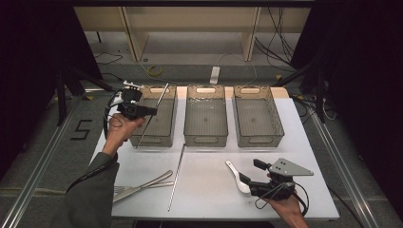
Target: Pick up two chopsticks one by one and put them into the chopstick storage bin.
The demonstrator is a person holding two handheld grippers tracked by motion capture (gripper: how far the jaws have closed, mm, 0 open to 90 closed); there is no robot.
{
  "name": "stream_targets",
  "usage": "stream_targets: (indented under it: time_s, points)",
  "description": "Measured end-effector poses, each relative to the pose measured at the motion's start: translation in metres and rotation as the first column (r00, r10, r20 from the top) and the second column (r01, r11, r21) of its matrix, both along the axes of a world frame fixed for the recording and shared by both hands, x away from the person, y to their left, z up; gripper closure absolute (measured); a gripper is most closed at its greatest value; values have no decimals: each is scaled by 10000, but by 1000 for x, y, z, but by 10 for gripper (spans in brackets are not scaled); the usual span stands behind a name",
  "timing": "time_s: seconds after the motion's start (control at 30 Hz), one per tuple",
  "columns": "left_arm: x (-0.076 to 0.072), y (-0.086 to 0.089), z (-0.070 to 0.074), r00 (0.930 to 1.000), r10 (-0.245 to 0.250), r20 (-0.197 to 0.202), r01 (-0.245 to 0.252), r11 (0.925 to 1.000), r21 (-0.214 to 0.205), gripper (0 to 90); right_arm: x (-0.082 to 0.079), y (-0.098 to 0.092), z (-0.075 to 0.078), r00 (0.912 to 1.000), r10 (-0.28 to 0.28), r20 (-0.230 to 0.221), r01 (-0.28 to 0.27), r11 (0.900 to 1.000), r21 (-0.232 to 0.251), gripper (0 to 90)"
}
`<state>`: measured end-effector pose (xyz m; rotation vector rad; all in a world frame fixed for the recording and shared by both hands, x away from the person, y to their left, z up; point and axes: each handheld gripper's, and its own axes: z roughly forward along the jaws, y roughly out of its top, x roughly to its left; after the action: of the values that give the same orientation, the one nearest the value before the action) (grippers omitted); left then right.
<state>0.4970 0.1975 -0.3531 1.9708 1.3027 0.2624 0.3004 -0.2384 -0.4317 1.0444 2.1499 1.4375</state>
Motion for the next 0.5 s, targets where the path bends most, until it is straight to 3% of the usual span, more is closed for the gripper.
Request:
stream_targets:
  time_s: [0.33, 0.5]
  points:
    - [27, 6, 5, 9971, 449, 607, -466, 9986, 269, 853, 0, 0, 0, 10000, 71, 0, -71, 10000, -21, 272]
    - [37, 12, 5, 9940, 729, 818, -747, 9970, 197, 852, 0, -1, 0, 10000, 8, -22, -8, 10000, 41, 272]
